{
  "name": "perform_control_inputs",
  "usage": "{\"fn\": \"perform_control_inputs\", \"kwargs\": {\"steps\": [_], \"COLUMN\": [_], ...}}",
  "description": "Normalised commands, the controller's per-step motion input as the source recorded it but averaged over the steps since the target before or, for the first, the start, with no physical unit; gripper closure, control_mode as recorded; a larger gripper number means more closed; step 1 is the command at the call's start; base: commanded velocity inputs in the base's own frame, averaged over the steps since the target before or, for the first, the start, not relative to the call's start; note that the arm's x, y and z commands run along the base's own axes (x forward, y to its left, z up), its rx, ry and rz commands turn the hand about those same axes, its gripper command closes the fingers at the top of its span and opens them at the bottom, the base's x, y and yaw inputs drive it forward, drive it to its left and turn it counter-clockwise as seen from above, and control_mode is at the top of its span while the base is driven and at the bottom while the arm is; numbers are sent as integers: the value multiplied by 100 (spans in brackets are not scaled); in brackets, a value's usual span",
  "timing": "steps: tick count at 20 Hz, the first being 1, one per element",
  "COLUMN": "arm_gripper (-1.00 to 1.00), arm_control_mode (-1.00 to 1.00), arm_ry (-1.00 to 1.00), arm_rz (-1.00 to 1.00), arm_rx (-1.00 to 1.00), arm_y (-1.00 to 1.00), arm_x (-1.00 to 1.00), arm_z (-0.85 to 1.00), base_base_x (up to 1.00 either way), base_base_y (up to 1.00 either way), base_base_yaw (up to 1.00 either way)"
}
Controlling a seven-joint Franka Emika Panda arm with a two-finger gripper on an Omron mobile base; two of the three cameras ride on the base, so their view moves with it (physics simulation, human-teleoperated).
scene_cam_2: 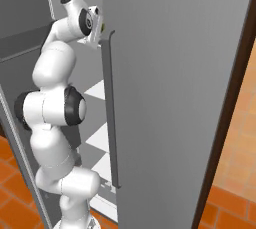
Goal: Take the meat container that has the fish and place it on the second highest rack of the freezer. Then take the vegetable container that has the corn and lime and place it on the highest rack of the freezer.
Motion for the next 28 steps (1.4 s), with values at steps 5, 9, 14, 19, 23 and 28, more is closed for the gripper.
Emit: {"fn": "perform_control_inputs", "kwargs": {"steps": [5, 9, 14, 19, 23, 28], "arm_gripper": [100, 100, 100, 100, 100, -100], "arm_control_mode": [-100, -100, -100, -100, -100, -100], "arm_ry": [0, 0, -1, -3, 0, 0], "arm_rz": [0, 0, 0, 1, 0, 0], "arm_rx": [0, 0, 0, 0, 0, 0], "arm_y": [-13, -8, -8, -11, 0, 0], "arm_x": [60, 32, 37, 23, 0, 0], "arm_z": [-19, -48, -45, -23, 0, 0], "base_base_x": [0, 0, 0, 0, 0, 0], "base_base_y": [0, 0, 0, 0, 0, 0], "base_base_yaw": [0, 0, 0, 0, 0, 0]}}
